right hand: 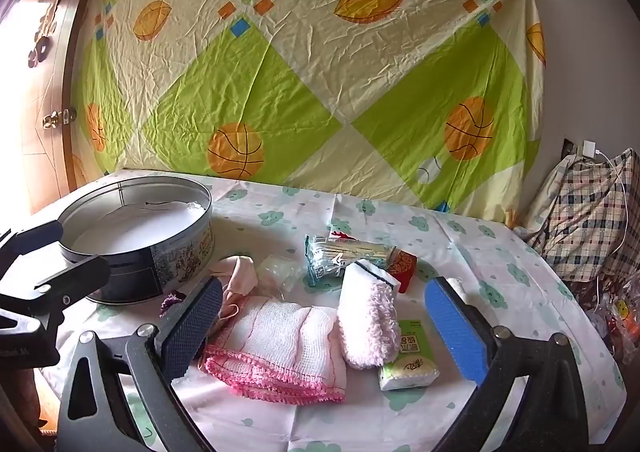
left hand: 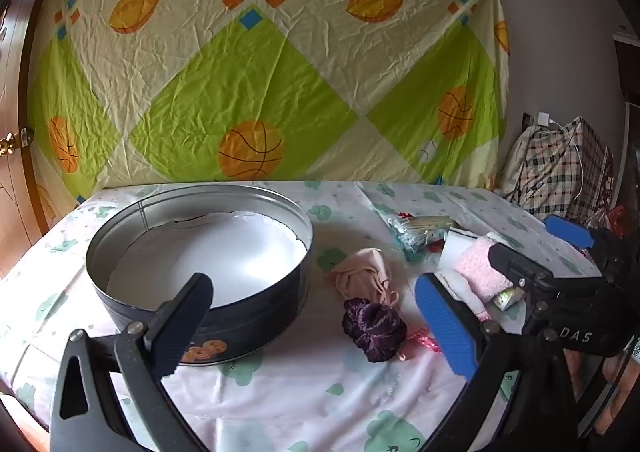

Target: Organize soft objects

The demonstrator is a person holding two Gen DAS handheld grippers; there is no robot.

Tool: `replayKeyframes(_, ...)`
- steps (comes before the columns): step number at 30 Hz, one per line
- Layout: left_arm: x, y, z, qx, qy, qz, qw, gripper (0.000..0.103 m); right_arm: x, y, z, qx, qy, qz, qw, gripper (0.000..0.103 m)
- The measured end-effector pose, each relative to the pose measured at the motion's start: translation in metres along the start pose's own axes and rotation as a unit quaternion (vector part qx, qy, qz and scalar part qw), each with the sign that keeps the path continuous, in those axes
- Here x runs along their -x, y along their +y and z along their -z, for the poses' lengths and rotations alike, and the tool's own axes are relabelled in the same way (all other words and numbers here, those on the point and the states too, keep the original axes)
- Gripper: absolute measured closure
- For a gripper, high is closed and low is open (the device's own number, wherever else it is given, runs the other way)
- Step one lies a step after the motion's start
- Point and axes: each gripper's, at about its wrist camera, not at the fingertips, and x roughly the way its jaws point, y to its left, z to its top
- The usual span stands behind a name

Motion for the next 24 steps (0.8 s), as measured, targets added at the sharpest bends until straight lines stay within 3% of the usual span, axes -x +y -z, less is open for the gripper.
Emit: replayKeyframes(24, -0.006, 0.004, 0.008, -0.003, 0.005, -0.009, 0.9999, 0.0, 0.0, 0.002, 0.01, -0.014, -0.004, -0.011, 1.0, 0.001)
